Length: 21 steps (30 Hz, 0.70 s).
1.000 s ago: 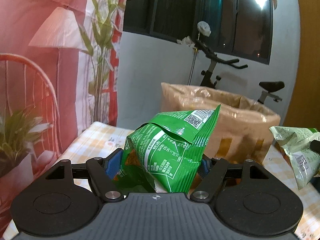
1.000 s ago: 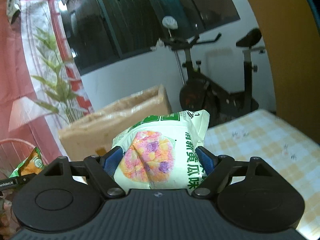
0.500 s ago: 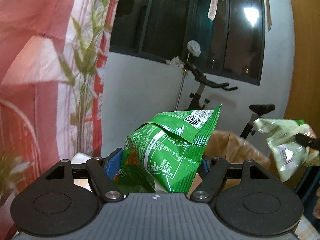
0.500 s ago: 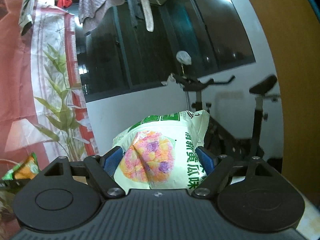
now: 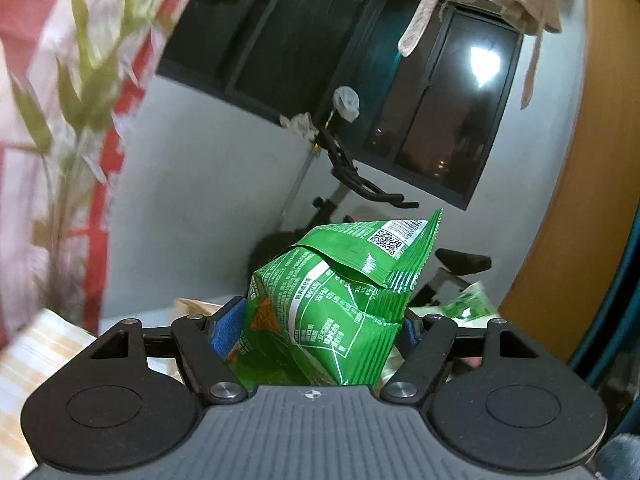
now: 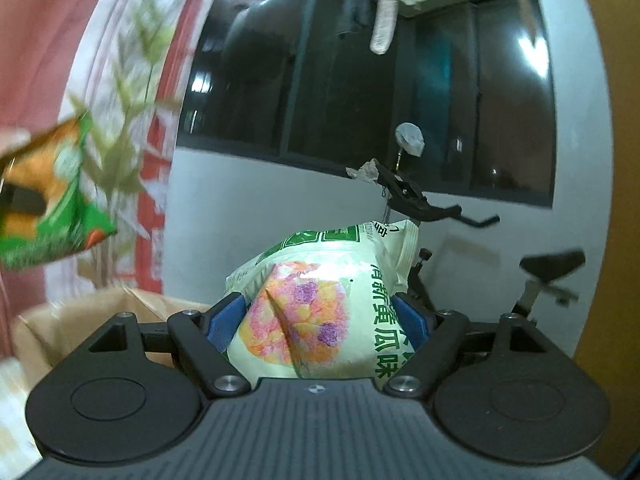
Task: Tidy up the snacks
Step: 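Lift both held bags and carry them over the lined cardboard box, then open both grippers to drop the bags into the box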
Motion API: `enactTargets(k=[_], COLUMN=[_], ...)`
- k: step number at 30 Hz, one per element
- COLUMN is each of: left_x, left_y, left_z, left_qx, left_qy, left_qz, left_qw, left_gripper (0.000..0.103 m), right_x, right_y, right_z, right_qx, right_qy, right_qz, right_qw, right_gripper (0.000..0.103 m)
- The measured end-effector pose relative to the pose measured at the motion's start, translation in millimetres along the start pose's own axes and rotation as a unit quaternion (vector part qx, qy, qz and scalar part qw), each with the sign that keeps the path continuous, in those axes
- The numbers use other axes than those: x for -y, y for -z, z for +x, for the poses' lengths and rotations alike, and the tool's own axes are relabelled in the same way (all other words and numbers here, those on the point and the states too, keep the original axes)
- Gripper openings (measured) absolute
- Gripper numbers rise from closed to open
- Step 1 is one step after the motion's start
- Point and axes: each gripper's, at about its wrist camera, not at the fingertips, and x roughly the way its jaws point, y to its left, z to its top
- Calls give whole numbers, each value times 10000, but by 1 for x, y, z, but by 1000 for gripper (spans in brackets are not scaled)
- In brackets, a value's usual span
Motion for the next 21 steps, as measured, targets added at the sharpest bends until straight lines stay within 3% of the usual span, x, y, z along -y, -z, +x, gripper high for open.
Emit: enactTargets(k=[9,21], left_x=[-22,-36], left_y=[15,13], left_z=[62,72], left_qx=[-494,-736], left_qy=[-146,-434], left_qz=[-318,81], left_qw=[9982,9963], left_gripper=[76,81], right_x=[-20,-20], right_y=[22,24], right_z=[45,49], right_qx=[-744,-1046], right_qy=[-299,-580], right_qz=[165,546], right_qw=[9966,9913], right_gripper=[82,83])
